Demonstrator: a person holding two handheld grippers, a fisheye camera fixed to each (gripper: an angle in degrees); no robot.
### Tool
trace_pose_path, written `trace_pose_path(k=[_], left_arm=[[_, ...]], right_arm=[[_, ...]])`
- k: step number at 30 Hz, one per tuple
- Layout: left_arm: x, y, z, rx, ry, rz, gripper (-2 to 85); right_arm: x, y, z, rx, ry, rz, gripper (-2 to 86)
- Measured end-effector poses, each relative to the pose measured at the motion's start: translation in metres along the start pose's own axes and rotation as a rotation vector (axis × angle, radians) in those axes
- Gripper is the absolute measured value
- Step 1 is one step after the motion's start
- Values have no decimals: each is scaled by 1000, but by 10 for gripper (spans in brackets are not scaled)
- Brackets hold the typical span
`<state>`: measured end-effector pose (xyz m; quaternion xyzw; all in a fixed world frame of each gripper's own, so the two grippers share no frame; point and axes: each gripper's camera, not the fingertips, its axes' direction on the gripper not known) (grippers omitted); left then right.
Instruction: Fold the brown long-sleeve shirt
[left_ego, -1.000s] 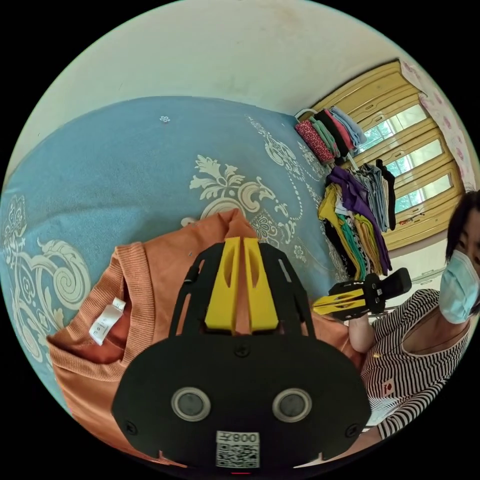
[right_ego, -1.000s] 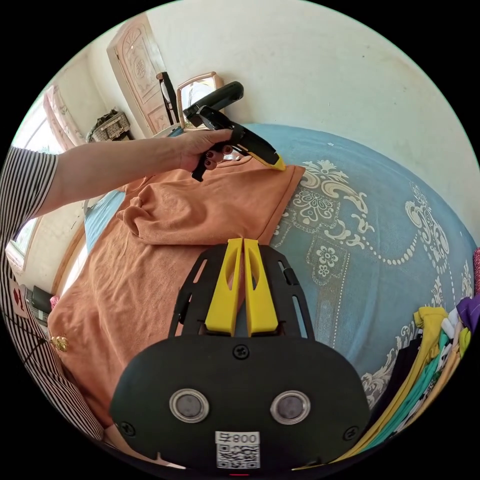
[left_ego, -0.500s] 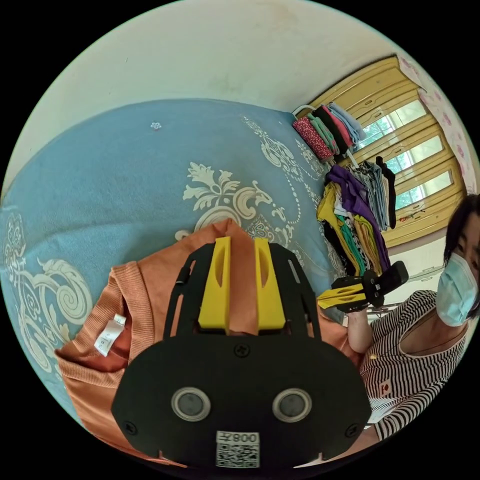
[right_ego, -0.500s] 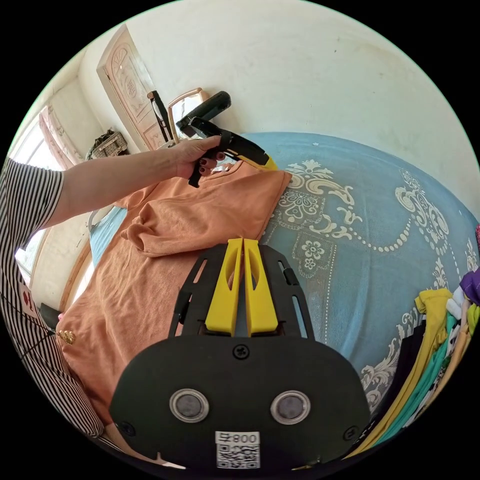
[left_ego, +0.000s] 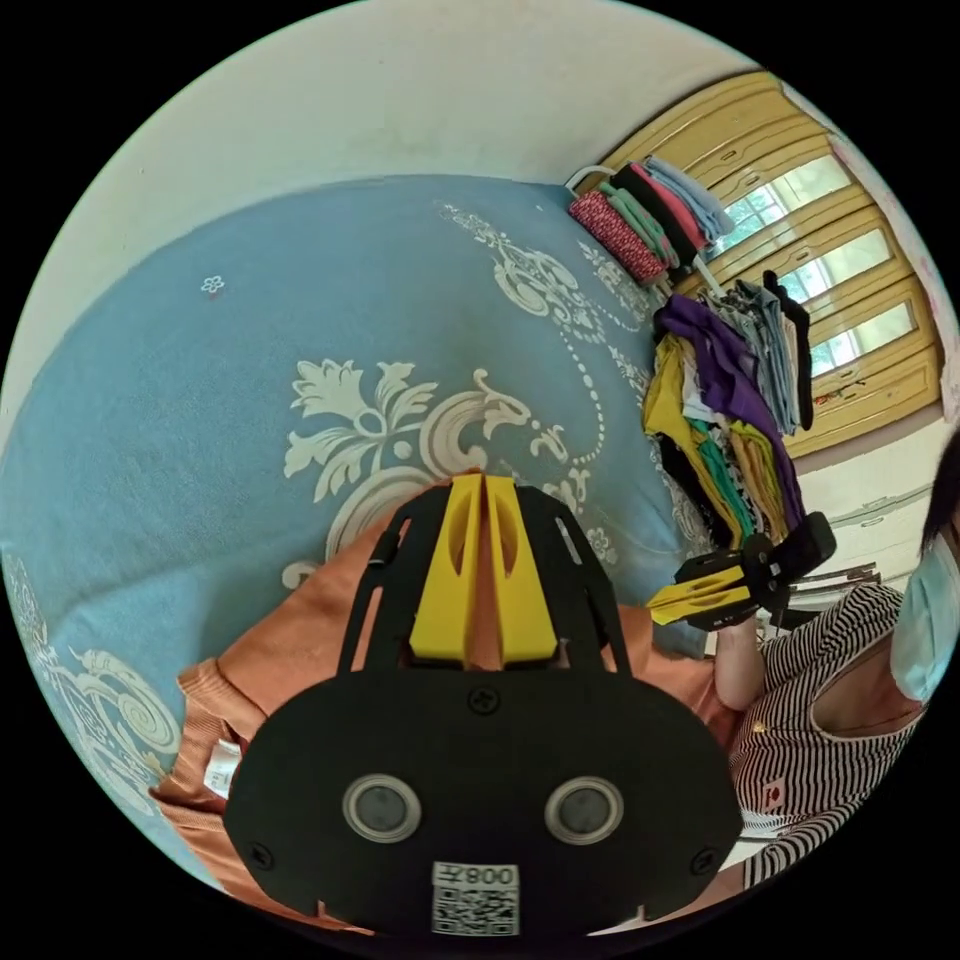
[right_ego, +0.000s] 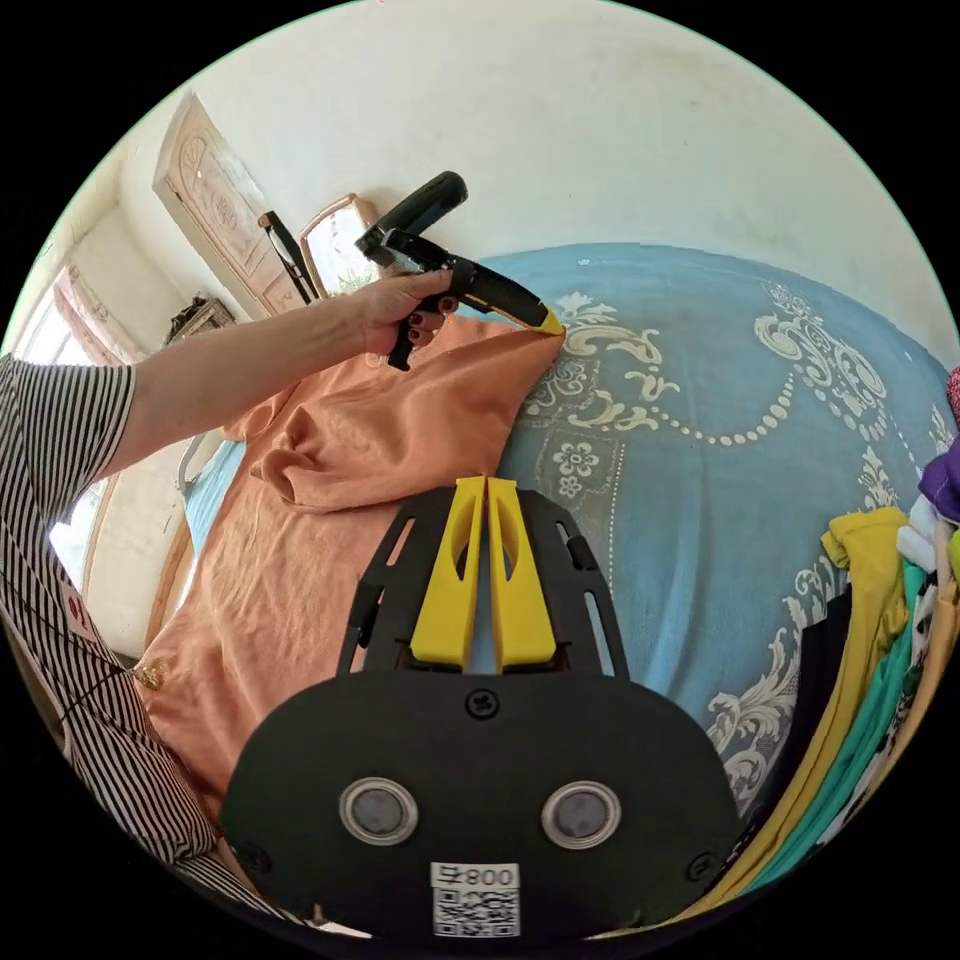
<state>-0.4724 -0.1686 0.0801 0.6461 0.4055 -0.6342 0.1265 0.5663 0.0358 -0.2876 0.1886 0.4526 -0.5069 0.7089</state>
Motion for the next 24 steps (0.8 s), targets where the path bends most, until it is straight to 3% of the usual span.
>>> trace_pose_path(k=[3, 10, 13, 15, 19, 24], left_arm=[[1, 1, 10, -3, -4, -15, 13], [18, 34, -25, 188, -78, -11, 16], [28, 52, -31, 233, 33, 26, 9], [36, 62, -20, 197, 69, 45, 6], [38, 70, 26, 40, -33, 32, 2], [38, 79, 27, 70, -22, 38, 1]], right_arm=[[3, -2, 16, -81, 33, 11, 2], [12, 4, -12, 101, -11, 90, 0], [2, -2, -12, 204, -77, 61, 1], [-7, -13, 6, 144, -61, 36, 1], [-25, -29, 61, -118, -4, -12, 0], [-17, -29, 59, -109, -76, 31, 1]])
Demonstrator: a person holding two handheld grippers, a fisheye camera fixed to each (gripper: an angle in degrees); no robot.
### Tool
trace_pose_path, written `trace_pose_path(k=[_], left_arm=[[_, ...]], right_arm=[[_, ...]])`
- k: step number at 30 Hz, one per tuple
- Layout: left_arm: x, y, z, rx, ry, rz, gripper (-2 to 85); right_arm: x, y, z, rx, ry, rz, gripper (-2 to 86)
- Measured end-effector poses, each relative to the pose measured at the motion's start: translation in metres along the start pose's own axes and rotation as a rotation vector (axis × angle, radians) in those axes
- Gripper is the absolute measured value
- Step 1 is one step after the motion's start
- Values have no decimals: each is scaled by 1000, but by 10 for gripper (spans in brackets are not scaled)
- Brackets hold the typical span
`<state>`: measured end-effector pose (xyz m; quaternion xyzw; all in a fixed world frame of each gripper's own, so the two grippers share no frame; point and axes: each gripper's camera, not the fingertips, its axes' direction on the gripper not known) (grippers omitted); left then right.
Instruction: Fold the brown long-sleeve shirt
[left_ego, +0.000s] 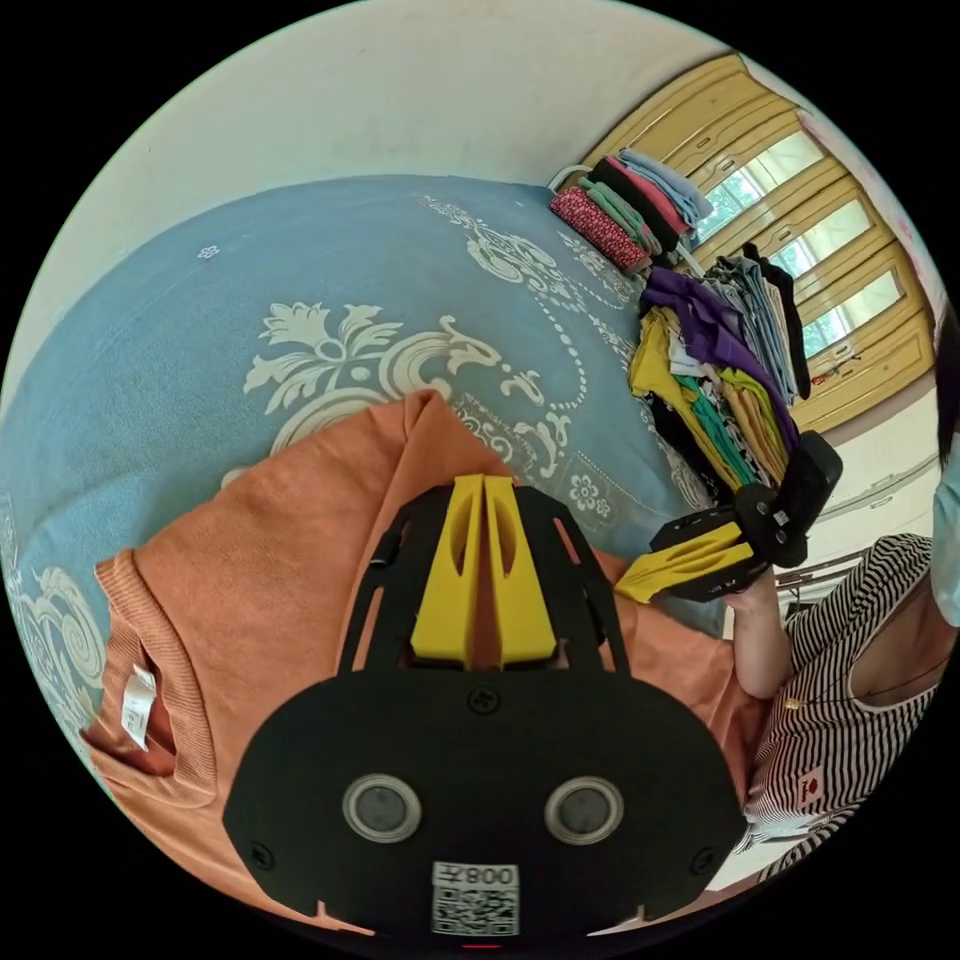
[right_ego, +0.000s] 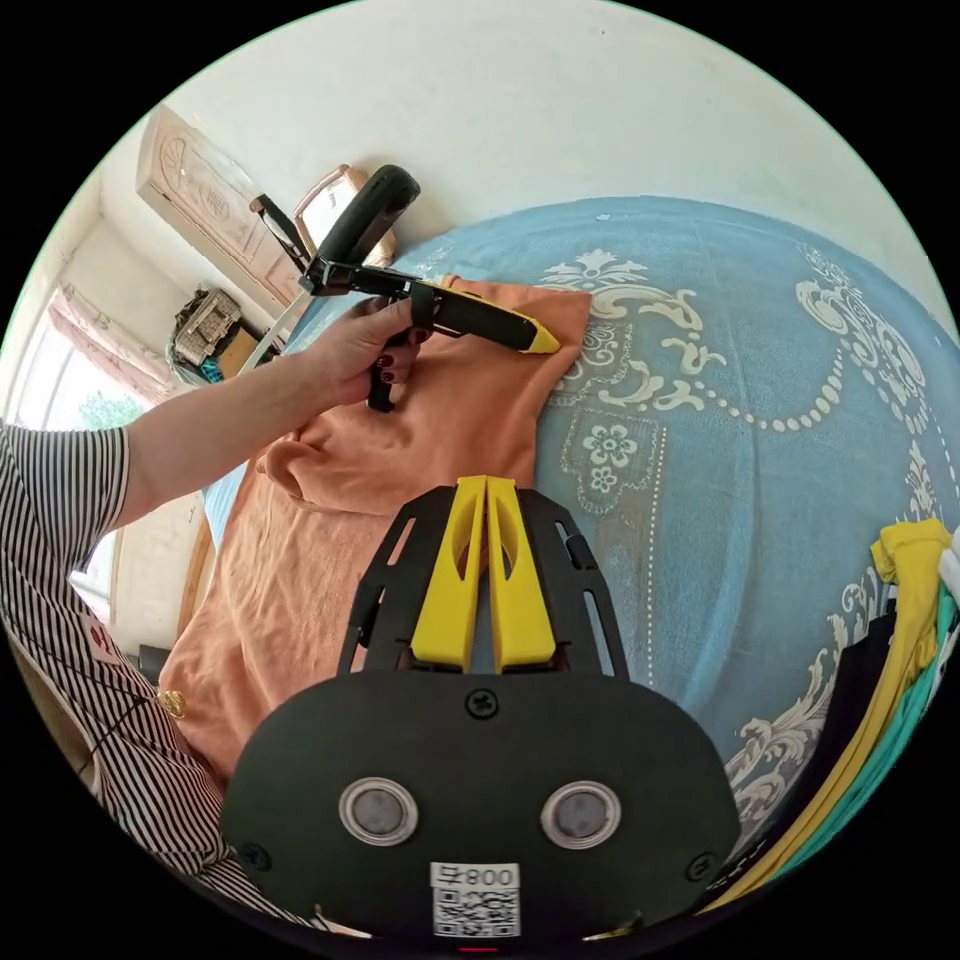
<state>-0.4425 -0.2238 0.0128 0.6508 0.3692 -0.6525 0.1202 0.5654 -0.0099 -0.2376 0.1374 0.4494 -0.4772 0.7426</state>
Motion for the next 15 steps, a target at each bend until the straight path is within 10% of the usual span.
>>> trace_pose_path(k=[15], left_arm=[[16, 45, -16, 102, -148, -49, 2]], right_arm=[[-23, -13, 8, 25, 36, 56, 0]])
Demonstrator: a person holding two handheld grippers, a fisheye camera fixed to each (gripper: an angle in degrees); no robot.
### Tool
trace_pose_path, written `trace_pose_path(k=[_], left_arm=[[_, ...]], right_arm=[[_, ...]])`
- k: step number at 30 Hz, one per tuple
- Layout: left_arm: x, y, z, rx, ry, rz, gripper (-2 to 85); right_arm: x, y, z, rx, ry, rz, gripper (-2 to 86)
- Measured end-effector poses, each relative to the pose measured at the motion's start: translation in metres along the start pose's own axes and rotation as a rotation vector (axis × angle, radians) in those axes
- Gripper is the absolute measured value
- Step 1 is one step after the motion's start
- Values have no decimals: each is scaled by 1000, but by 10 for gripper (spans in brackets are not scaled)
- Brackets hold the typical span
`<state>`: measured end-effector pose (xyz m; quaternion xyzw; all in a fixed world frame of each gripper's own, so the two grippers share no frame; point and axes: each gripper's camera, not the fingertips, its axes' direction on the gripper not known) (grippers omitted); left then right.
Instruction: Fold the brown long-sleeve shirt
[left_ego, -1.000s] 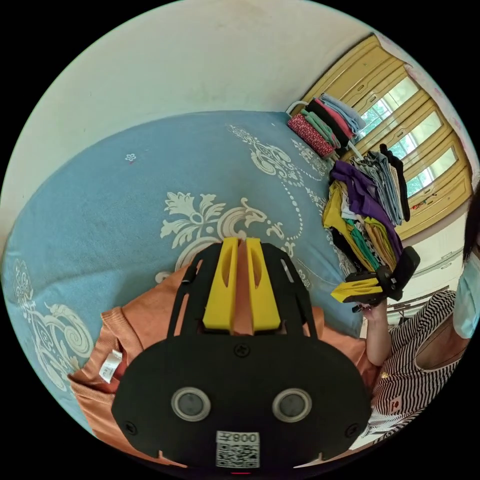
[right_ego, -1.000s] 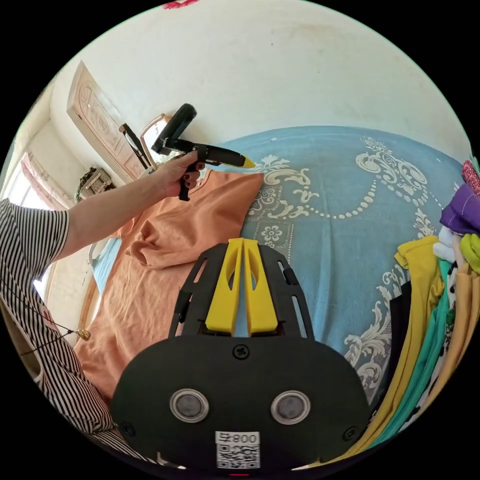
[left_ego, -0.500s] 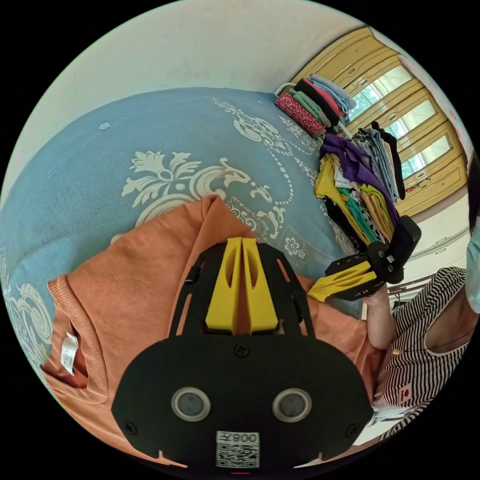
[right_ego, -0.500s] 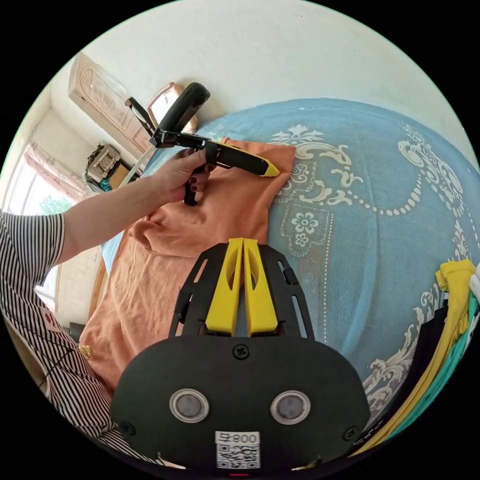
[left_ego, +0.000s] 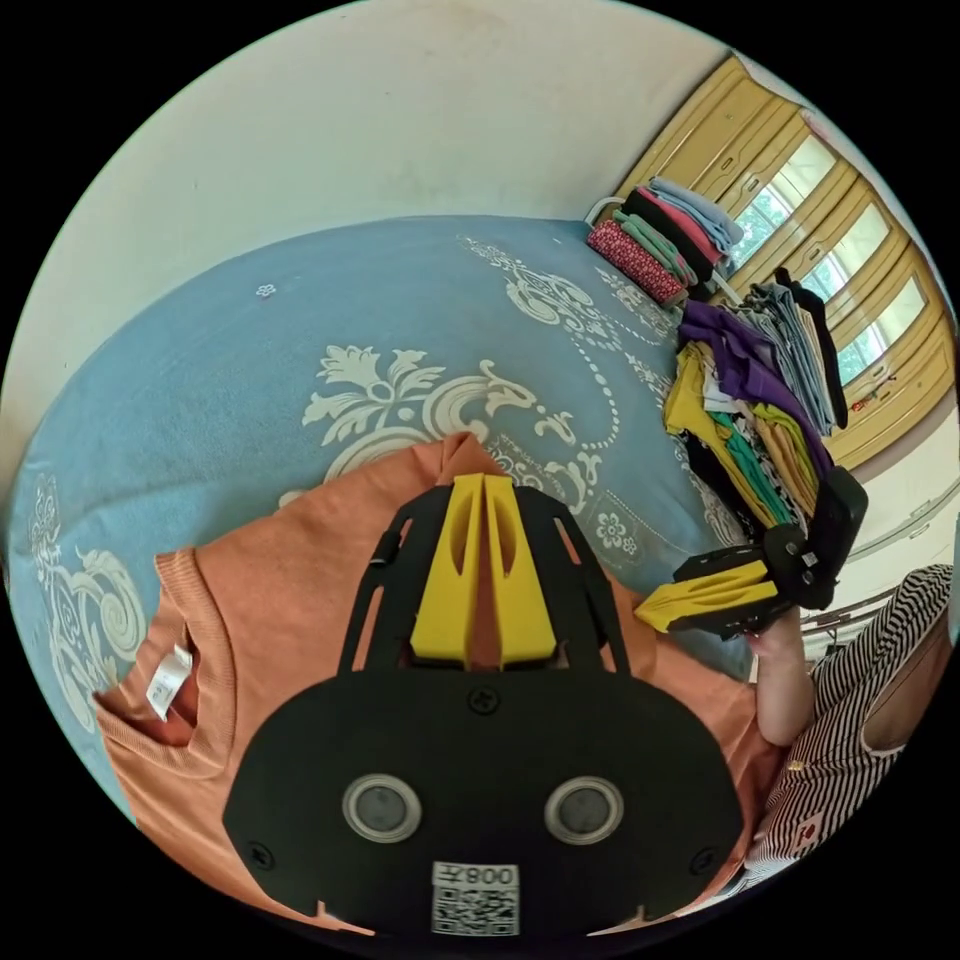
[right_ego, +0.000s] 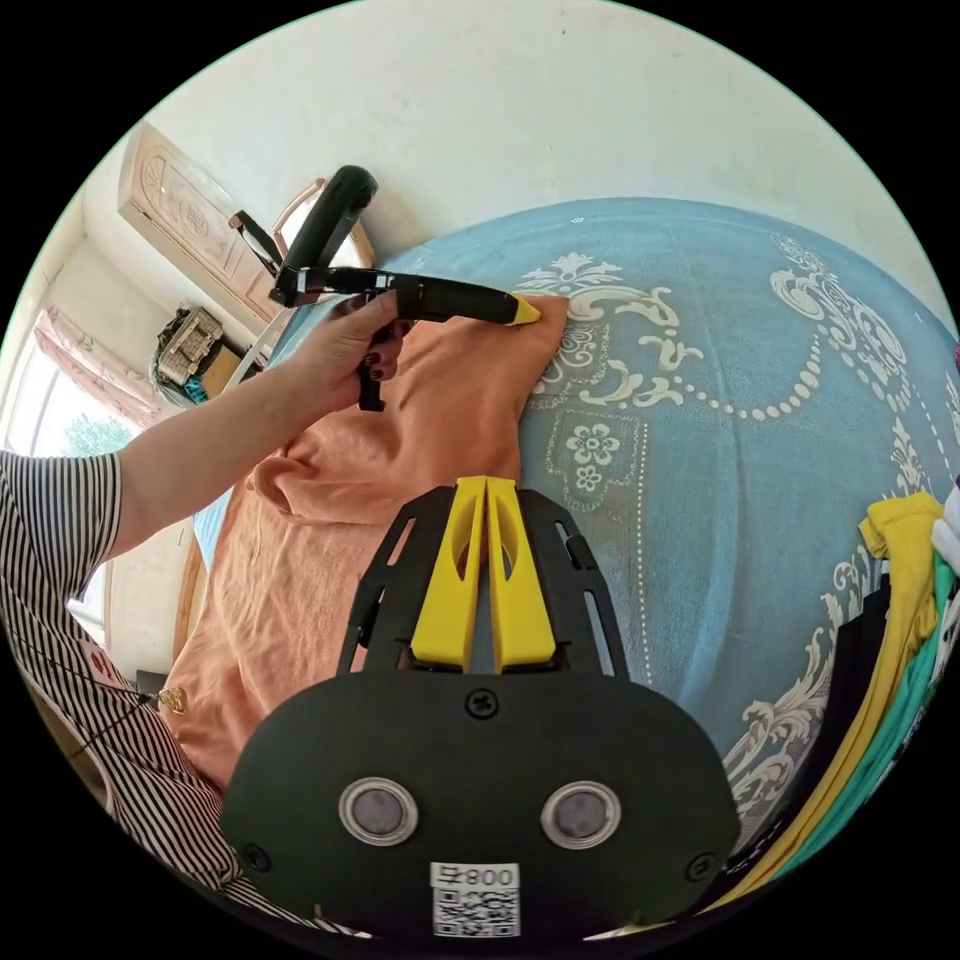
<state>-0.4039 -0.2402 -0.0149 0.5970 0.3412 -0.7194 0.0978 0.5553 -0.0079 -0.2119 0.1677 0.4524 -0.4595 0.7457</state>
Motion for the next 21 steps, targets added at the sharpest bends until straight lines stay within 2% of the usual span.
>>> trace_pose_path(k=[5, 7, 9, 11, 14, 16, 21], left_arm=[[6, 60, -55, 91, 15, -57, 3], [7, 88, -71, 91, 28, -89, 3], [8, 118, -82, 73, -2, -135, 3], [6, 157, -87, 19, -46, -213, 3], [-3, 198, -78, -115, -111, -299, 2], [-3, 215, -94, -30, -59, -319, 2], [-1, 262, -143, 67, -140, -391, 2]], right_arm=[[-16, -2, -11, 72, 65, -14, 0], [-27, -3, -16, 125, 27, -59, 0], [-35, -9, -9, 107, -12, -88, 0], [-39, -16, 18, -9, 16, -79, 0], [-40, -20, 20, -4, -15, -67, 0], [-39, -22, 21, 2, -40, -61, 0], [-39, -27, 22, 15, -79, -33, 0]])
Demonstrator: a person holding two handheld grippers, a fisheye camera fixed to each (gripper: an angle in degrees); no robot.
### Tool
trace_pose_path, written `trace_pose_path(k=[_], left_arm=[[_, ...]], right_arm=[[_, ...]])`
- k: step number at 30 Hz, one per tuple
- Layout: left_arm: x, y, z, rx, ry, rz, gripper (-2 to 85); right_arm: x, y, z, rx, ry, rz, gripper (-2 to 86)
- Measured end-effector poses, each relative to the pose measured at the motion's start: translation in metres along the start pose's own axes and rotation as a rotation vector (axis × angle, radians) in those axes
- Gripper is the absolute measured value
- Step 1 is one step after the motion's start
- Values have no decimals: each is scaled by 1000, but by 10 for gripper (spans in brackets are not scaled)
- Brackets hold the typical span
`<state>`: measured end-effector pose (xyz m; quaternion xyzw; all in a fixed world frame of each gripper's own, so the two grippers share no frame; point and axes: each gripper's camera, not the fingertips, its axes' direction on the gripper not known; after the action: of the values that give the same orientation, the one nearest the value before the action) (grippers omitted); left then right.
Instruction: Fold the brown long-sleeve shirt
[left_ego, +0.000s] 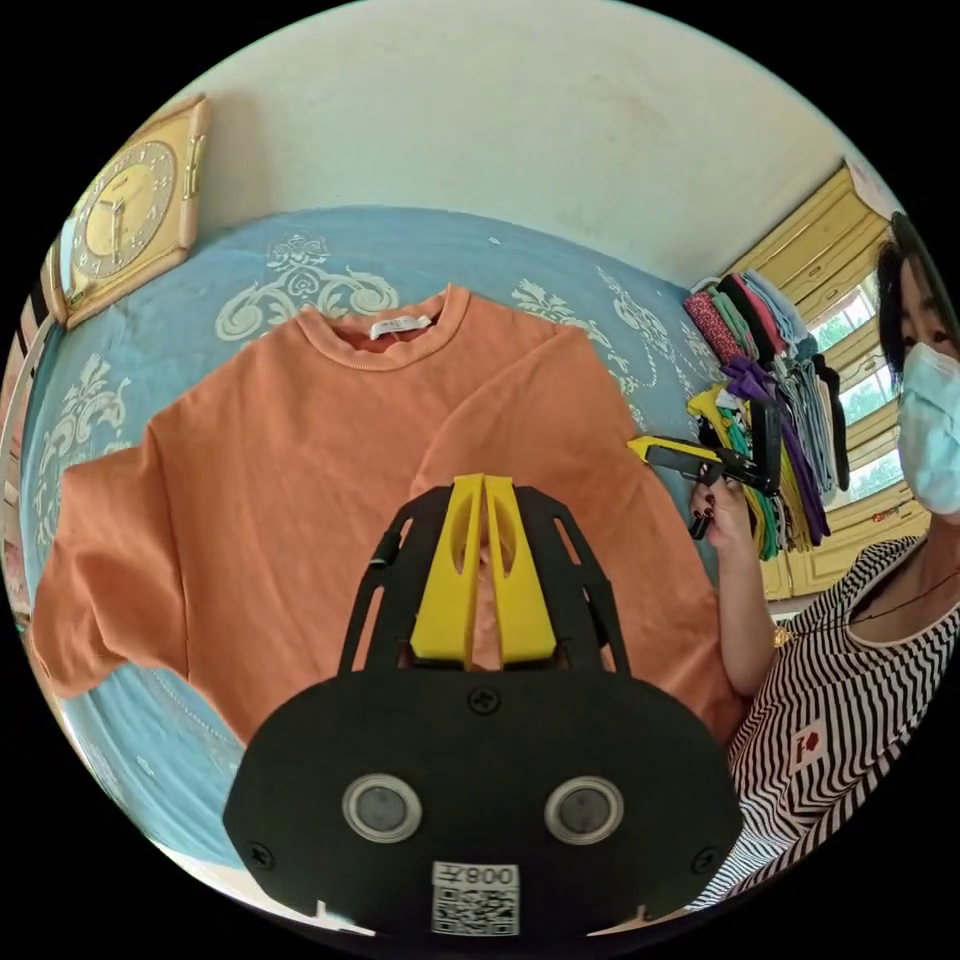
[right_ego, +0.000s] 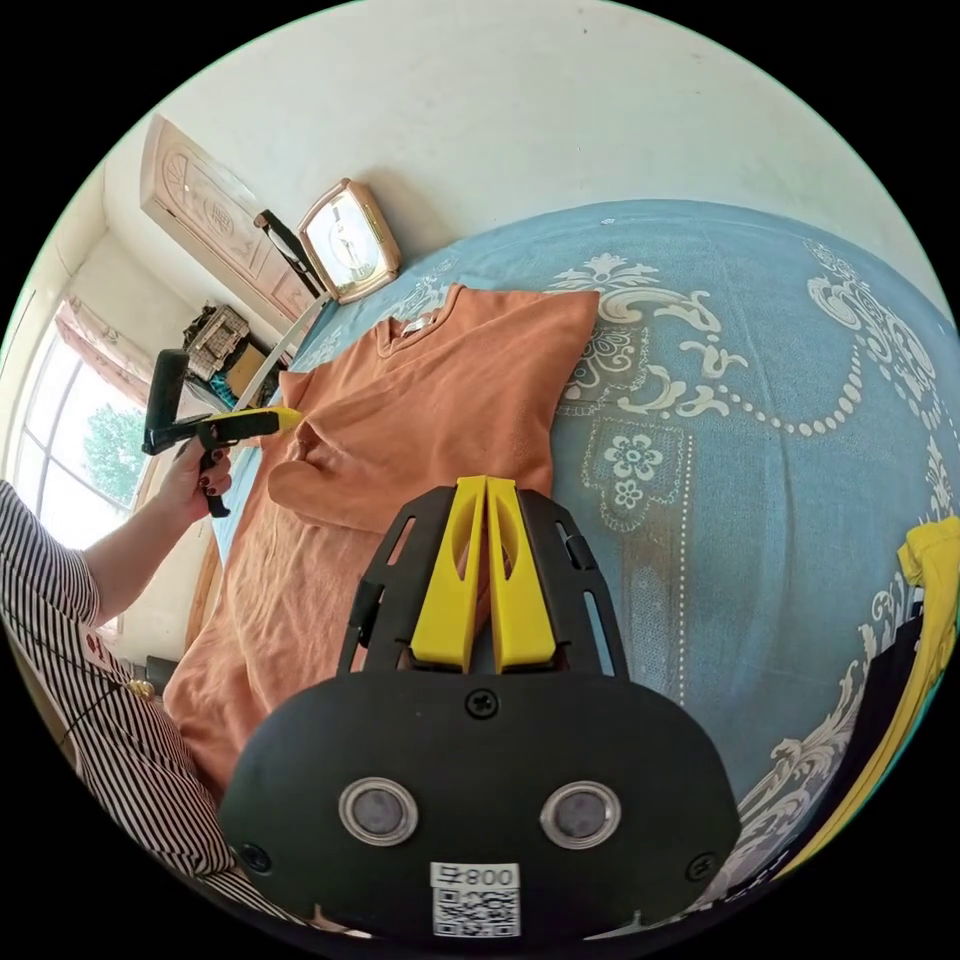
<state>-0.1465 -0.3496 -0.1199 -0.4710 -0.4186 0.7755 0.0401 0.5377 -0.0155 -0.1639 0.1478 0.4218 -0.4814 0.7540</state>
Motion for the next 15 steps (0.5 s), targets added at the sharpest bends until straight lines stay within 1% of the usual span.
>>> trace_pose_path(k=[3, 4, 7, 10, 12, 15], left_arm=[[-18, 32, -3, -47, -18, -71, 2], [-25, 44, 5, -110, -41, -89, 2], [-41, 65, -1, -51, 23, -162, 3], [-46, 79, -17, 24, -21, -167, 4], [-50, 85, -23, 46, -15, -165, 4], [-58, 92, -30, 73, -4, -155, 4]], right_arm=[[-5, -5, 2, -2, 8, -1, 1], [-6, -7, 3, -2, 5, -1, 1], [-6, -11, 4, 0, -18, 5, 1], [-7, -15, 3, 9, -29, 13, 1], [-13, -19, -2, 28, -9, 7, 1], [-40, -30, -16, 103, -37, -80, 1]])
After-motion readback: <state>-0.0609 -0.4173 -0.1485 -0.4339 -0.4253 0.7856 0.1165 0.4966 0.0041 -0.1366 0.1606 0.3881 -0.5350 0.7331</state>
